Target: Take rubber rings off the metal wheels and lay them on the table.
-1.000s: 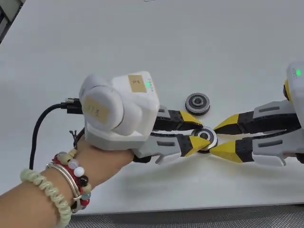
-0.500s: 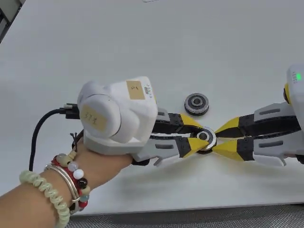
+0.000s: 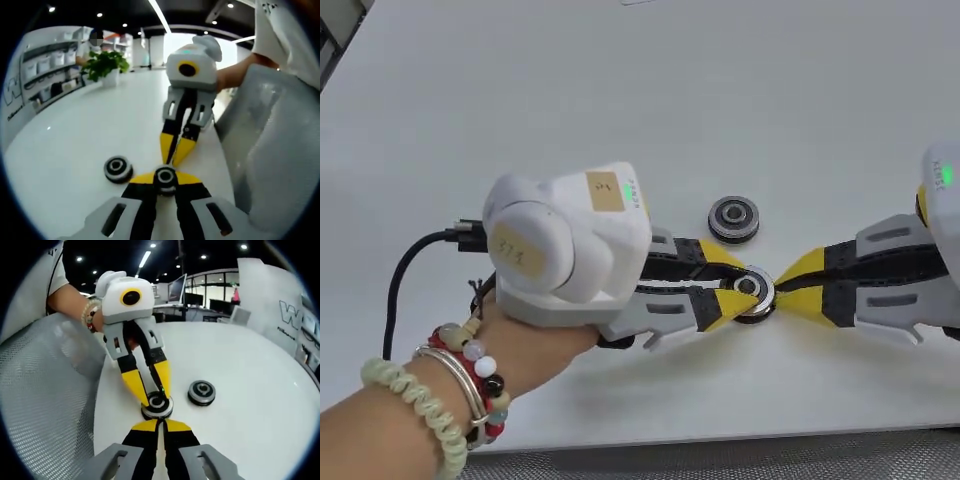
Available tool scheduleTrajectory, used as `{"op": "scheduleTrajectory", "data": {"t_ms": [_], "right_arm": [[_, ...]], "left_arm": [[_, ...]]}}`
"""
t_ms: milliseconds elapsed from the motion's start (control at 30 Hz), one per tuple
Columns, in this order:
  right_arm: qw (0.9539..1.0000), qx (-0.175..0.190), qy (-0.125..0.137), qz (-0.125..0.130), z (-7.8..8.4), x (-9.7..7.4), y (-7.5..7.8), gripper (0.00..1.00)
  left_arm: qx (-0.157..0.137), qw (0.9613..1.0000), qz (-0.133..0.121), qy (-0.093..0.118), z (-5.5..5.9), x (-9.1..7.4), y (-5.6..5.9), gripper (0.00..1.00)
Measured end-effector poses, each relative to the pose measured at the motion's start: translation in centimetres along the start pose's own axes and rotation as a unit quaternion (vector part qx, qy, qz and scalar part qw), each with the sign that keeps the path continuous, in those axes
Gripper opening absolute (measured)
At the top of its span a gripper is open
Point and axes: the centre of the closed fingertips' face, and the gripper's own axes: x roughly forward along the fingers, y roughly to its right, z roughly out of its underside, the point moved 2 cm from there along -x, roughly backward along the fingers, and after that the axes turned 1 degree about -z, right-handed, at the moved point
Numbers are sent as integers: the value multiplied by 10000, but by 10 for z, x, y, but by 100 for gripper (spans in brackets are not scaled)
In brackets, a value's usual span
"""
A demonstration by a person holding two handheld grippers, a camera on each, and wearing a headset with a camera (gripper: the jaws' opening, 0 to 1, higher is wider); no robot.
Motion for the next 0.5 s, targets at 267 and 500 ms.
{"op": "scheduleTrajectory", "data": {"t_ms": [267, 500], "right_arm": [[9907, 1340, 222, -51, 0, -3, 6, 0], [9617, 2677, 537, -237, 0, -5, 8, 0]], "left_arm": [[33, 10000, -26, -1, 0, 0, 1, 14], [44, 10000, -31, 12, 0, 0, 1, 14]]}}
